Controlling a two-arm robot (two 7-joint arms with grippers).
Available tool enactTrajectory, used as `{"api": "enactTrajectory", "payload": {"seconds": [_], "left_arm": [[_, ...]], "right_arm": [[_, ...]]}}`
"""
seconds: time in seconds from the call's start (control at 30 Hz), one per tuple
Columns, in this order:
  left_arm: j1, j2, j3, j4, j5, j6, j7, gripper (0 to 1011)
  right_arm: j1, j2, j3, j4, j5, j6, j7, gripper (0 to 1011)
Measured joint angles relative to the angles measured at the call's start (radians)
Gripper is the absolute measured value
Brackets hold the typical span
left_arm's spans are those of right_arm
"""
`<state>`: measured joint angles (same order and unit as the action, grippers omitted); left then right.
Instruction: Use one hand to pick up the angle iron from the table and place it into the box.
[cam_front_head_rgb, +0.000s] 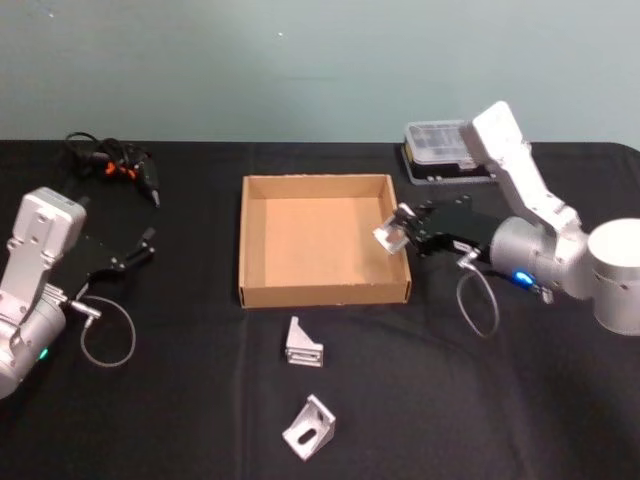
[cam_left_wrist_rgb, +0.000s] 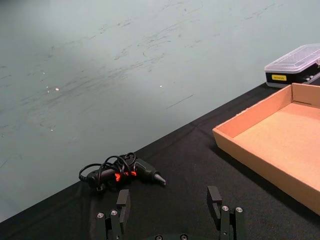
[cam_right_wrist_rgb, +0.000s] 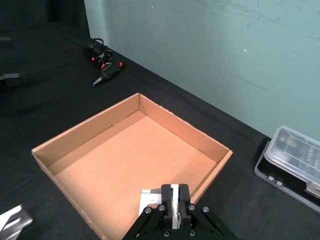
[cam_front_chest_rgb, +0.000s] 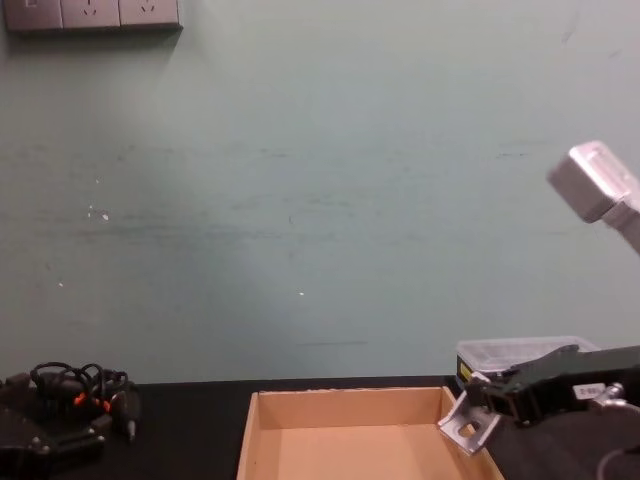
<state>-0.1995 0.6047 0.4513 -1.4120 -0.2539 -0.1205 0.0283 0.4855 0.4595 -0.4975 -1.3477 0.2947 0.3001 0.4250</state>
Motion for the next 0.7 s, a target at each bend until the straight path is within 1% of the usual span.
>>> {"api": "enactTrajectory", "payload": {"seconds": [0.17, 0.37, 0.7], "left_arm": [[0.0, 0.0, 0.0, 0.0, 0.0, 0.0, 0.0, 1011], [0.0, 0.0, 0.0, 0.0, 0.0, 0.0, 0.0, 1011], [0.0, 0.0, 0.0, 0.0, 0.0, 0.0, 0.0, 1011]], "right_arm": [[0.034, -0.045, -0.006, 0.074, -0.015, -0.018, 0.012, 94], [0.057, -0.082, -0.013, 0.126, -0.034, -0.032, 0.028, 94], [0.068, -0.115, -0.02, 0.17, -0.061, -0.029, 0.037, 94]]}}
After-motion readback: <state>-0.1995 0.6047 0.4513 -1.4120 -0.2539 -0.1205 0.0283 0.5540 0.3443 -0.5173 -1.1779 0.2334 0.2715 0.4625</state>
